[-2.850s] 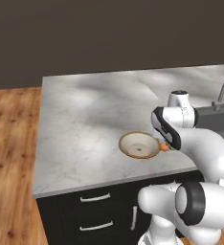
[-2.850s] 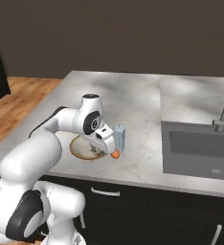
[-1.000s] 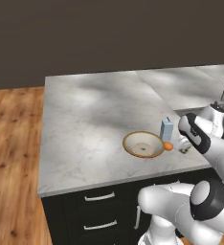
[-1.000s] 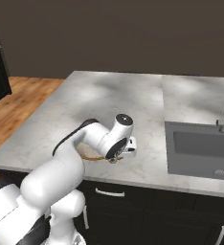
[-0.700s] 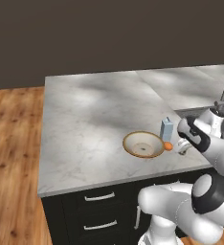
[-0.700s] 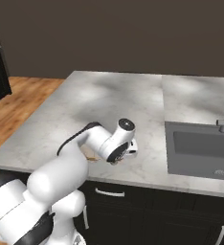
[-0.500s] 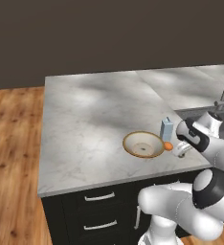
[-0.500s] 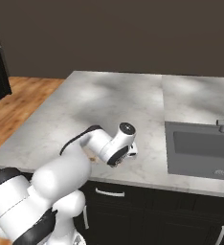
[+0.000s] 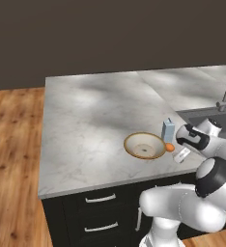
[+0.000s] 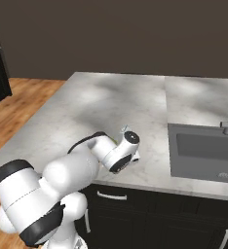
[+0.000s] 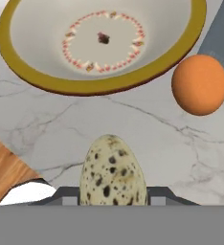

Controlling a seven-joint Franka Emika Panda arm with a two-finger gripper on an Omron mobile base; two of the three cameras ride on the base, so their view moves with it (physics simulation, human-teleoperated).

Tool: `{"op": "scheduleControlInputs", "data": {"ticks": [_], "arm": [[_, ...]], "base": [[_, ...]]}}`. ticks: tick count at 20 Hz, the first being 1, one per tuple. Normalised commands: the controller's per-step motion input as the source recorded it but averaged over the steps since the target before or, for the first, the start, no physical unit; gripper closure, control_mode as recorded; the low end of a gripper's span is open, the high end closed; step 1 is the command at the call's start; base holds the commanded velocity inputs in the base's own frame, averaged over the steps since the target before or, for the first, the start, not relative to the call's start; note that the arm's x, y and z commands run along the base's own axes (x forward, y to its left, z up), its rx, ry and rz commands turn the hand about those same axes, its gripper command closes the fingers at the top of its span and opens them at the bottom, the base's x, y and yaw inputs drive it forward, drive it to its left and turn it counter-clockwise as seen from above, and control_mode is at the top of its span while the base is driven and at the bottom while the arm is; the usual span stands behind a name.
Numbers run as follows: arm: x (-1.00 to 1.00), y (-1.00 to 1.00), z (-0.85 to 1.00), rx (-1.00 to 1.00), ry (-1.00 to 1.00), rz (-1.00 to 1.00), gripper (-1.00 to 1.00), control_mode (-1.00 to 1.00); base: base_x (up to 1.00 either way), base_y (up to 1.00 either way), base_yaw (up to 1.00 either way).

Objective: Gather the eggs and milk located in the vicinity of the sink area and place them right next to the bowl.

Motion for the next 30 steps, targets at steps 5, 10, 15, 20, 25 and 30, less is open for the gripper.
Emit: {"op": "scheduleControlInputs", "data": {"ticks": [5,10,15,20,25,30], "arm": [[0.08,0.00,-0.22,0.00,-0.10,0.11,1.00,-1.00],[0.08,0.00,-0.04,0.00,-0.07,0.05,1.00,-1.00],[0.10,0.00,0.00,0.00,-0.04,0.04,1.00,-1.00],[0.10,0.00,0.00,0.00,-0.02,0.02,1.00,-1.00],[0.16,0.00,0.00,0.00,-0.01,0.01,1.00,-1.00],[0.12,0.06,0.00,0.00,-0.02,0.00,1.00,-1.00]], "base": [[0.00,0.00,0.00],[0.00,0.00,0.00],[0.00,0.00,0.00],[0.00,0.00,0.00],[0.00,0.00,0.00],[0.00,0.00,0.00]]}}
